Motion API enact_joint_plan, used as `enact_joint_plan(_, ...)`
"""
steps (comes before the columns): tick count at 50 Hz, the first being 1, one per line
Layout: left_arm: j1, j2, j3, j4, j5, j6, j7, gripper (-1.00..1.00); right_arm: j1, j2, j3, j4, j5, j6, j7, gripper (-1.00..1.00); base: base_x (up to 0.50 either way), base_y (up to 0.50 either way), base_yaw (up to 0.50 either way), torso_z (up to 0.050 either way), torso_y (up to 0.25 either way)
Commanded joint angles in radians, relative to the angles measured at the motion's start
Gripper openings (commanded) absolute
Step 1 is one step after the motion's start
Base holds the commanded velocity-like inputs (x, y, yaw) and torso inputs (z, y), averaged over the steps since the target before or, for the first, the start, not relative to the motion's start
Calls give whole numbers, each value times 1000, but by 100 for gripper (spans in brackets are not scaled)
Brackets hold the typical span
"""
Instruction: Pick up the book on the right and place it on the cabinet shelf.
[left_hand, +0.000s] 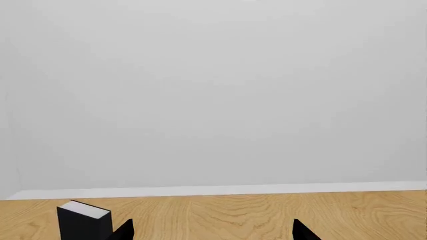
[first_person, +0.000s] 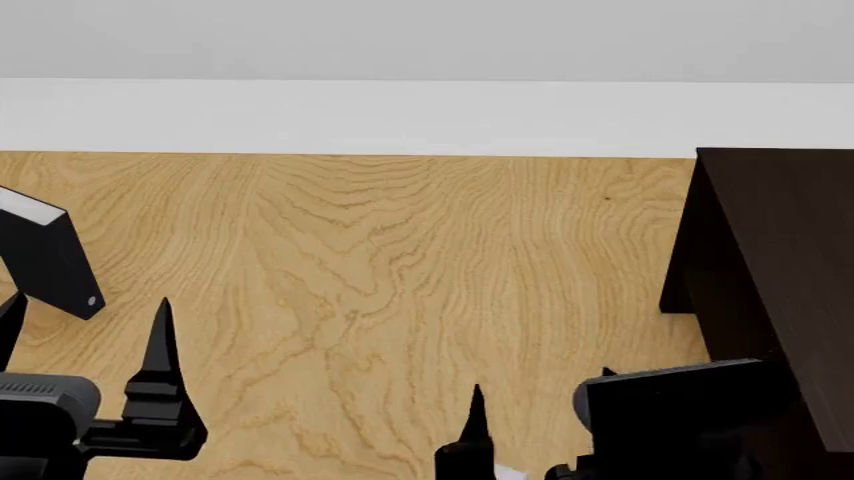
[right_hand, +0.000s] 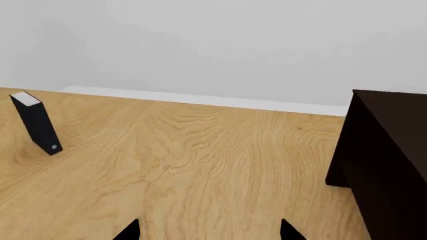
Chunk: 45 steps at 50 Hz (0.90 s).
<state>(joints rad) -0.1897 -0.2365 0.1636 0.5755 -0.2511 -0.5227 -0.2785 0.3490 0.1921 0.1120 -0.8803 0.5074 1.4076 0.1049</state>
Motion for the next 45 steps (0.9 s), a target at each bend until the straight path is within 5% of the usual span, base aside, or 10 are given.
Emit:
enact_joint_plan(1,-1,-8,-3,7,-13,-1,0,100,0,3,95,-25,294,162,173,100,0,0,0,0,0)
enact_joint_plan(15,-11,-13,2,11,-19,-9,-7,100,-28,82,136,11,737,144,535,100,0,0,0,0,0)
enact_joint_plan(45,-27,-20,27,22,-28,-12,-16,100,-222,124,130,-62,823,26,572,100,0,0,0,0,0)
